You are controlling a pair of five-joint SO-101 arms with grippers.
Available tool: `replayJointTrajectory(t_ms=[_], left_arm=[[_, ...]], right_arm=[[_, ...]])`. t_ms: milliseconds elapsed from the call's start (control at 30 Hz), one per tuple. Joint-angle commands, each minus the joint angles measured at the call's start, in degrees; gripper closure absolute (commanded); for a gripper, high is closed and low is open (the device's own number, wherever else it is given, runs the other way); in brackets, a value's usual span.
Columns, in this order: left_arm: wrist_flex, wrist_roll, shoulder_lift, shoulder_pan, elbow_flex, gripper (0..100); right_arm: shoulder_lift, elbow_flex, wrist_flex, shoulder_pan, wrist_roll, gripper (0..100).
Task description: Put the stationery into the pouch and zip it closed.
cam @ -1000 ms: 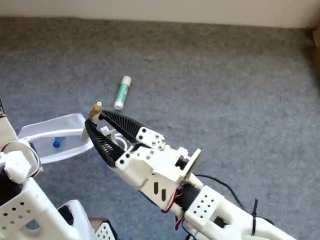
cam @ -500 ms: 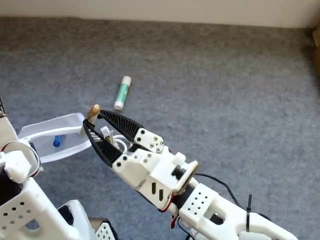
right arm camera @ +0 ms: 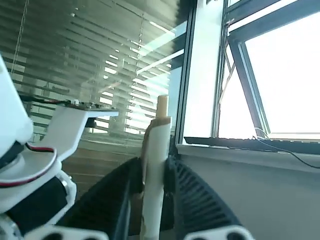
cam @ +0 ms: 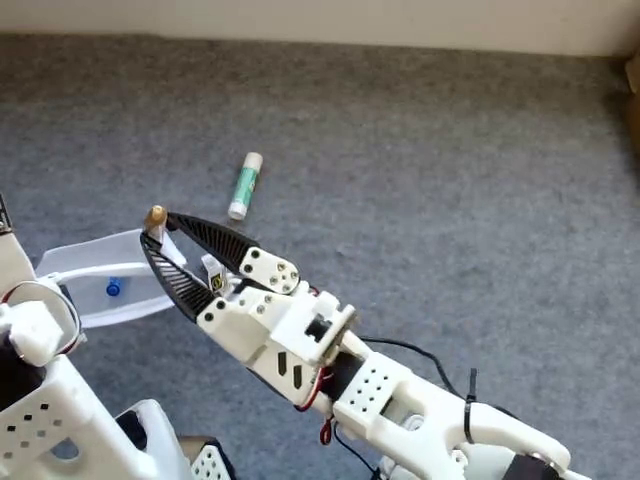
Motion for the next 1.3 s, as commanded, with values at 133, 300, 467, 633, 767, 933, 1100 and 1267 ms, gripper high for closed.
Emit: replayJointTrajectory(t_ms=[133,300,467,633,767,933,1100,1267], left_arm=[[-1.05,0.35,-0.40,-0.31,-0.48,99],[-1.05,0.35,-0.40,-0.31,-0.40,99],[-1.05,0.35,-0.40,-0.31,-0.40,99],[-1.05,0.35,-0.40,-0.31,-0.40,99],[-1.05,0.35,-0.40,-0.31,-0.40,99],[-1.05,0.35,-0.40,-0.31,-0.40,99],[-1.05,0.35,-0.40,-0.31,-0.40,99],[-1.05,0.35,-0.40,-0.31,-0.40,99]], right_arm=[[-3.03,-3.74,-0.66,-2.24,-0.44,99.4],[-12.79,-3.82,8.04,-2.24,-0.70,99.4],[-22.73,-3.82,16.75,-5.32,-0.70,99.4],[-22.55,-3.47,18.95,-8.31,-0.70,99.4],[-17.89,-3.82,18.86,-6.02,-0.70,99.4],[-12.70,-3.74,18.77,-5.41,-0.70,99.4],[-7.16,-3.47,18.77,-5.85,-0.79,99.4],[-2.42,-3.38,18.77,-6.20,-0.79,99.4]])
